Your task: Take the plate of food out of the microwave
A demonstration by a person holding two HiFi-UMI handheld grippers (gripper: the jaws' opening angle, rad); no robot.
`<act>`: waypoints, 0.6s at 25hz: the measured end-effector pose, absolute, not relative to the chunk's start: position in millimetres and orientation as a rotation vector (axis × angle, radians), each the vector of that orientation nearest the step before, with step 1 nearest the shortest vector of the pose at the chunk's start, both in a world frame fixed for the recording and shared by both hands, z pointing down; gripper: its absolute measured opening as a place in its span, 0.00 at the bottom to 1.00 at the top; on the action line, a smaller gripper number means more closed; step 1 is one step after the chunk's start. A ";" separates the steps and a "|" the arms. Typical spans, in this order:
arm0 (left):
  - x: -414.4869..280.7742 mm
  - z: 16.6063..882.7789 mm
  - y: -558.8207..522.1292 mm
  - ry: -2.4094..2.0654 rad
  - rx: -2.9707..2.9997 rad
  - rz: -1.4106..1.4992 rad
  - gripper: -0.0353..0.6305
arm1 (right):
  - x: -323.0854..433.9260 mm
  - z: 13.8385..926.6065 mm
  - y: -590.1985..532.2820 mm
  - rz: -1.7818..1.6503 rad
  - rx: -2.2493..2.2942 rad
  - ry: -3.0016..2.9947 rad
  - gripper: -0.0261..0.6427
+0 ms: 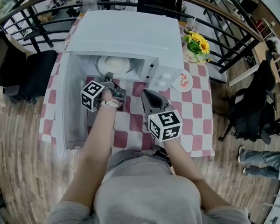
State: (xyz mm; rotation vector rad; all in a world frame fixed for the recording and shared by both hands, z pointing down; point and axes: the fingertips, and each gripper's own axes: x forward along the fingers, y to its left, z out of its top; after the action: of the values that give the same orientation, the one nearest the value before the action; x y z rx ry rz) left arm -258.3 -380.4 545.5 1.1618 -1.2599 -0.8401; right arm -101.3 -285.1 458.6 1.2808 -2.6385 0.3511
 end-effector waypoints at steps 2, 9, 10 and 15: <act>-257.5 543.8 -375.8 -1.257 1.166 -0.850 0.08 | -103.1 456.5 -284.2 0.338 1.274 -2.647 0.07; -255.3 536.1 -359.5 -1.246 1.154 -0.912 0.08 | -110.3 453.7 -279.8 0.252 1.250 -2.644 0.07; -254.3 535.1 -356.7 -1.242 1.149 -0.920 0.08 | -110.7 453.8 -279.0 0.247 1.250 -2.642 0.07; -248.9 531.0 -342.1 -1.231 1.158 -0.928 0.08 | -111.6 452.1 -275.1 0.207 1.236 -2.647 0.07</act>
State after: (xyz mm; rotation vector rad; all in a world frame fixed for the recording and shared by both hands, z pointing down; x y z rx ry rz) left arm -248.9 -342.1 531.0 1.1577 -1.2307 -0.9285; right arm -111.6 -275.1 452.1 1.2356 -2.6472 0.2068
